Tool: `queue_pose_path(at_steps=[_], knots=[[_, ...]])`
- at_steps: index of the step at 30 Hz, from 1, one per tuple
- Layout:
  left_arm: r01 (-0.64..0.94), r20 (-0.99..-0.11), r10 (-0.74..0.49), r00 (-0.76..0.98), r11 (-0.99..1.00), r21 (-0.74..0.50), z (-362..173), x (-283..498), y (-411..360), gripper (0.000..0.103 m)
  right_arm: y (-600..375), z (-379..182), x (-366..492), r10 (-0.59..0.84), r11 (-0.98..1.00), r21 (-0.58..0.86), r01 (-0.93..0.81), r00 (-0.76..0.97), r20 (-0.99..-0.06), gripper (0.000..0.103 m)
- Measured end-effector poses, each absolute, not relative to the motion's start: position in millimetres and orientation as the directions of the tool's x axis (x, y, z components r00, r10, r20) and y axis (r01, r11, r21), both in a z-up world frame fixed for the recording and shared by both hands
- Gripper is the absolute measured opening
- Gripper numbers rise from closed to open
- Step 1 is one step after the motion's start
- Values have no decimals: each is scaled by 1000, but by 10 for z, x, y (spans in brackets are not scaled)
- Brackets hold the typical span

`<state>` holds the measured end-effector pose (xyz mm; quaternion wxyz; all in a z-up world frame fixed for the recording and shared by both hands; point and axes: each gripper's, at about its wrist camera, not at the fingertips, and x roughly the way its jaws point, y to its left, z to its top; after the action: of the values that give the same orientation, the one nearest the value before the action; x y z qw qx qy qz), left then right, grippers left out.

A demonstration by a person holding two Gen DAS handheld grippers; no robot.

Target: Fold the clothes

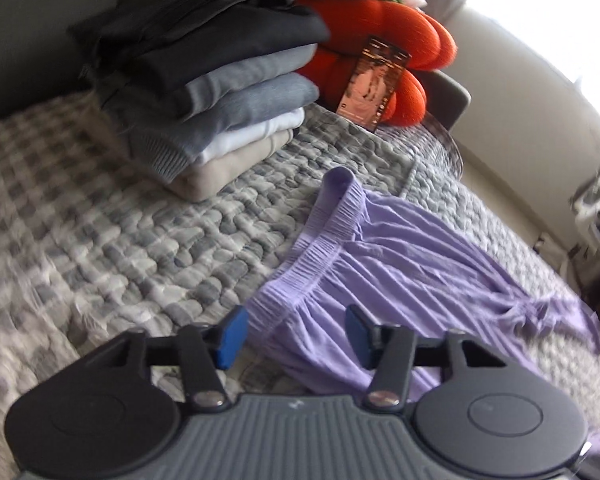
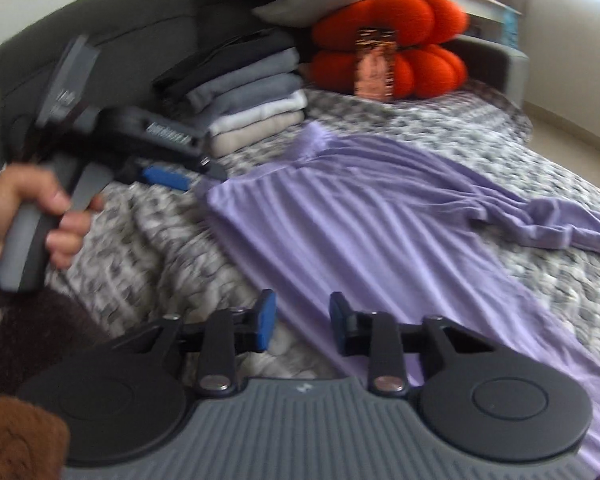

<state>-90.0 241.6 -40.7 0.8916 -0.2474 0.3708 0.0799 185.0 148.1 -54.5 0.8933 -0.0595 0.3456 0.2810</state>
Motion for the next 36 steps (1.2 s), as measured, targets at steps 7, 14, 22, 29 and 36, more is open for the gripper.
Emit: queue_pose_path(at_steps=[7,14,22,29,36], knots=[[-404,-737,-57,674,807,-432,-557,-866,2533,49,1592,-594,1774,460,812,52,-581,583,-670,26],[-436,-744,-47,666,785,-440,-619,-839,2546,42,1484,-658,1828,406,841,33,-540,589,-699,28],[-452,-739,-33,672,772,-446,-634,-862,2554,35,1484,-771,1841,361,848,-14,-530,597,-717,38],[-454,-733,-53,678,754,-475,-668,-883,2597,17,1528,-817,1867,329,857,-70,-511,645,-690,22],[-436,-686,-61,725,730,-527,-618,-974,2640,6,1461,-743,1919,356,869,-2,-495,627,-693,1]])
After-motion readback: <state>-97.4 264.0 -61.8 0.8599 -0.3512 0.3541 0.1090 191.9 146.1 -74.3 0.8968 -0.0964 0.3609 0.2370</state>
